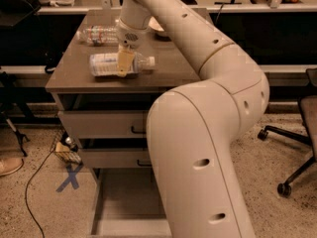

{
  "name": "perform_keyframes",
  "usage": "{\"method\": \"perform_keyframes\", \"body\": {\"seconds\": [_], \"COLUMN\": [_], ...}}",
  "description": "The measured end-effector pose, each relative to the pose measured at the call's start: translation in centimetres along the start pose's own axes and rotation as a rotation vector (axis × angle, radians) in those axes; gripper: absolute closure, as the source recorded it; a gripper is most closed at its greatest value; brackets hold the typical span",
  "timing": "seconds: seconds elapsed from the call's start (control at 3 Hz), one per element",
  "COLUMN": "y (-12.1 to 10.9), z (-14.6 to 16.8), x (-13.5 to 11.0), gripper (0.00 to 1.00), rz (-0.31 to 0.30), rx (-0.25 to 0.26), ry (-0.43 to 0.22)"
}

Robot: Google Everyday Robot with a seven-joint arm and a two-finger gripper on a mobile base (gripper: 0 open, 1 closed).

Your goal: Place blue plastic bottle into bottom drawer

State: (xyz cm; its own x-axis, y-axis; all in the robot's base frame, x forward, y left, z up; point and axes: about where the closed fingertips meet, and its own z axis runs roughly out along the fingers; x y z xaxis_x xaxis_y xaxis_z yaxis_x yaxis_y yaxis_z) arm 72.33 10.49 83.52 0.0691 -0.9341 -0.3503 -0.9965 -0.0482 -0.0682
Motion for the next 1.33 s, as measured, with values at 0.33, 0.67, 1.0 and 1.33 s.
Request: {"method": "perform_keyframes", "body": {"seconds": [0.33, 0.67, 1.0, 1.33], "y": [0.5, 3.9, 8.1, 10.0], "z": [-2.2, -5.3, -8.0, -5.7], "x": [1.3, 5.0, 7.7, 9.8], "gripper": [0.89, 1.00, 1.00, 1.00], "rz": [0.037, 0.143, 0.203, 0.223], "rx": [0.039, 0.079, 0.129, 0.081], "ry": [-0.004, -0.033, -0.082, -0.044]}}
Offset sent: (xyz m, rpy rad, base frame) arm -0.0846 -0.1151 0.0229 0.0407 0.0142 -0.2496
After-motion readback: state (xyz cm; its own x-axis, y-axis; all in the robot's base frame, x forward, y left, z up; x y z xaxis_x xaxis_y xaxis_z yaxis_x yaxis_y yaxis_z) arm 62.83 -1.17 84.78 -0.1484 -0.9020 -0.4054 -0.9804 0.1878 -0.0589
